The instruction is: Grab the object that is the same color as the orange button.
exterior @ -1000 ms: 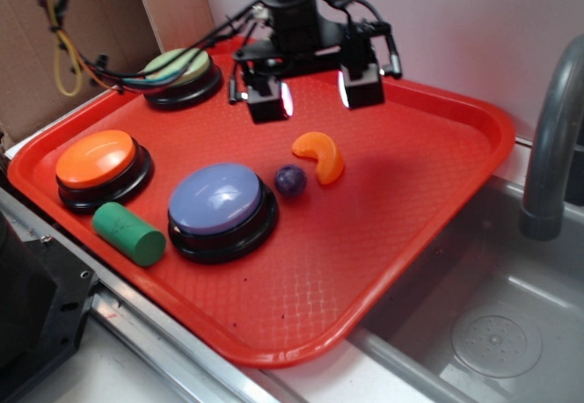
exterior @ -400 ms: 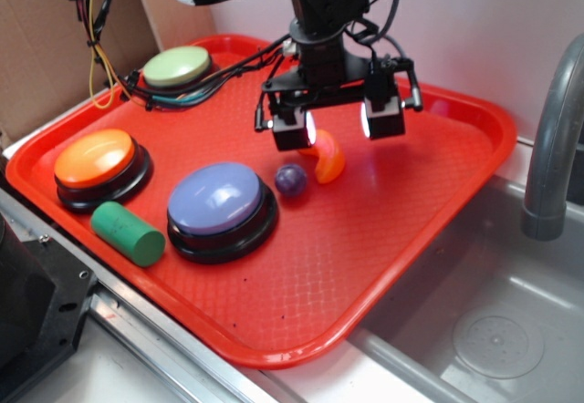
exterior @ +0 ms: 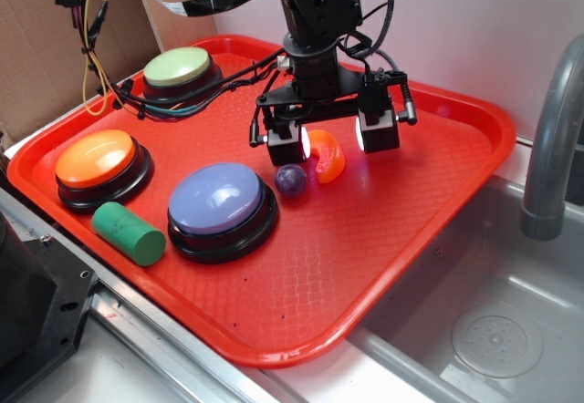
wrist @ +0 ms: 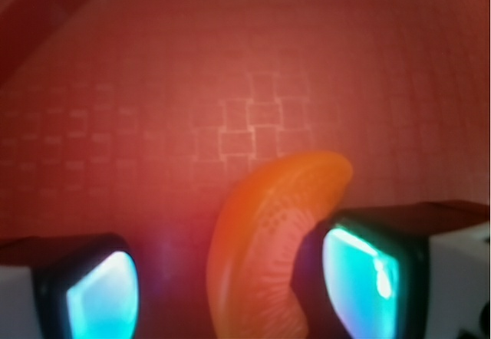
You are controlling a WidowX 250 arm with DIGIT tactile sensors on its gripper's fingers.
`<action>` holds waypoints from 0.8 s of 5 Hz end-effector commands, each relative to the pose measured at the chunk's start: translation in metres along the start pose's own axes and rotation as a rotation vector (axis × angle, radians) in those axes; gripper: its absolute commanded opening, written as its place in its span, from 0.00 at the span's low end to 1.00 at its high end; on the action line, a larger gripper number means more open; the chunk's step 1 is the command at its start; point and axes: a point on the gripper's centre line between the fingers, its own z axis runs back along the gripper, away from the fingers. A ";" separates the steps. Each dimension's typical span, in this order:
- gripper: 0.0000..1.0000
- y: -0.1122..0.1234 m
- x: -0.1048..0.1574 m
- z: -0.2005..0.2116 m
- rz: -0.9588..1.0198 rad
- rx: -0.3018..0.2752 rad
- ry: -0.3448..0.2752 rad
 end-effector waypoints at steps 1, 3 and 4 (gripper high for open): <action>1.00 0.005 0.016 0.003 0.006 -0.019 0.001; 0.50 0.006 0.016 0.000 0.013 0.000 -0.007; 0.00 0.008 0.016 -0.001 0.029 0.005 -0.011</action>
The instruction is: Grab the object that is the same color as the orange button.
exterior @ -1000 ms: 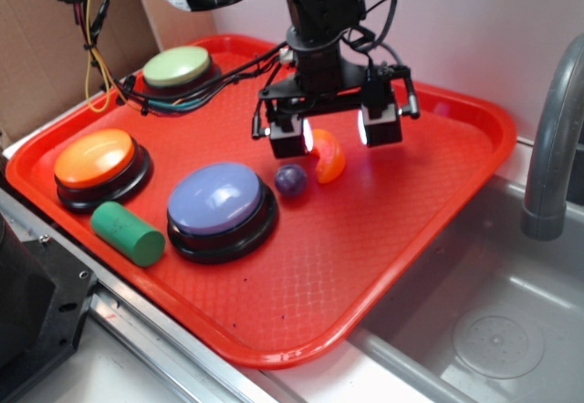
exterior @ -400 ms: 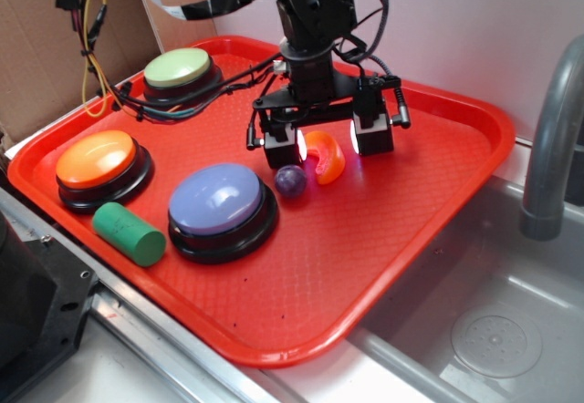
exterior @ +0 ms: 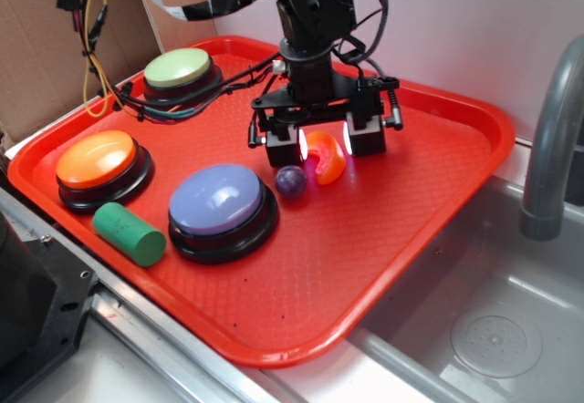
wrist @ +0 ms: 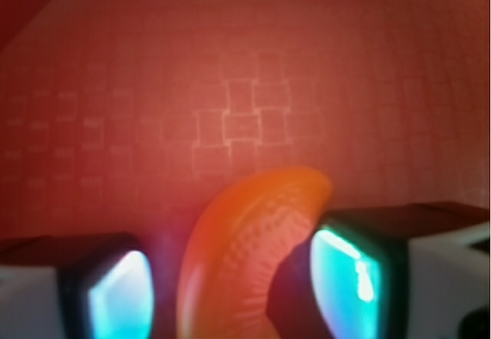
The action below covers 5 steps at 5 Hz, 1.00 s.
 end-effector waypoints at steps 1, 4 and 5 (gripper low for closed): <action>0.00 0.004 0.013 0.003 0.028 -0.006 -0.014; 0.00 0.004 0.038 0.045 -0.201 0.057 0.093; 0.00 0.009 0.044 0.081 -0.395 0.085 0.098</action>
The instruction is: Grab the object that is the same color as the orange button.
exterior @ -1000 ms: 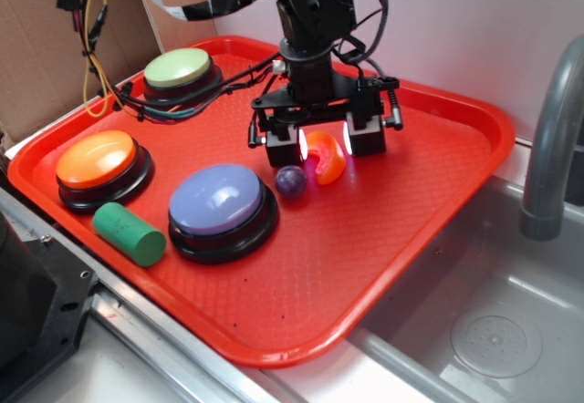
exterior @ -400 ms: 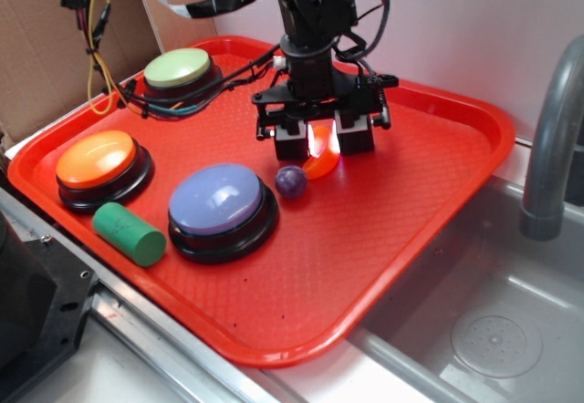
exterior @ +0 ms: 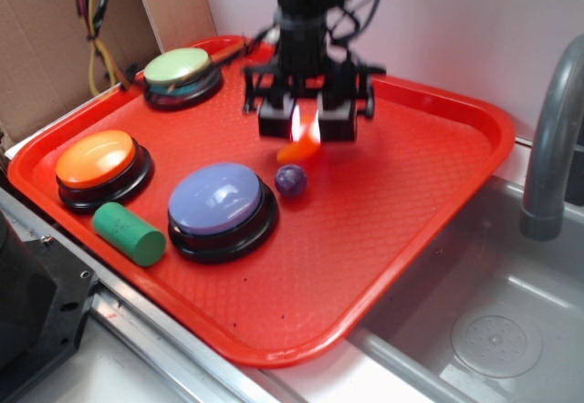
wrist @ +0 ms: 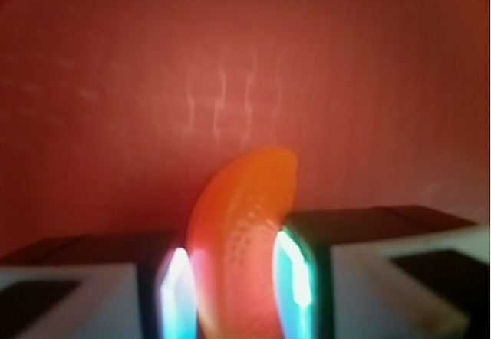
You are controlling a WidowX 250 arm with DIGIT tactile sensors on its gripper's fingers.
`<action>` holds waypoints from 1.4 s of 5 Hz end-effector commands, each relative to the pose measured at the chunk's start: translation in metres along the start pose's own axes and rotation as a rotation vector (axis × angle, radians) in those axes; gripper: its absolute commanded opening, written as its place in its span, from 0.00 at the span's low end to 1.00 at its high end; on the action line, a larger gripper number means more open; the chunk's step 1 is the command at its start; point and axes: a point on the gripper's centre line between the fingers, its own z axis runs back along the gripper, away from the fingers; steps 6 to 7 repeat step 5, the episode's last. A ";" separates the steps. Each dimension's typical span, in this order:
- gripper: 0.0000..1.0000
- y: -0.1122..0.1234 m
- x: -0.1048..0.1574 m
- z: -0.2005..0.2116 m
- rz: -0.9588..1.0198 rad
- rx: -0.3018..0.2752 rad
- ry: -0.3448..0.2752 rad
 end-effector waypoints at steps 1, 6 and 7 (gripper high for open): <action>0.00 0.028 0.016 0.094 -0.311 -0.023 -0.024; 0.00 0.087 0.017 0.176 -0.443 -0.096 -0.133; 0.00 0.087 0.017 0.176 -0.443 -0.096 -0.133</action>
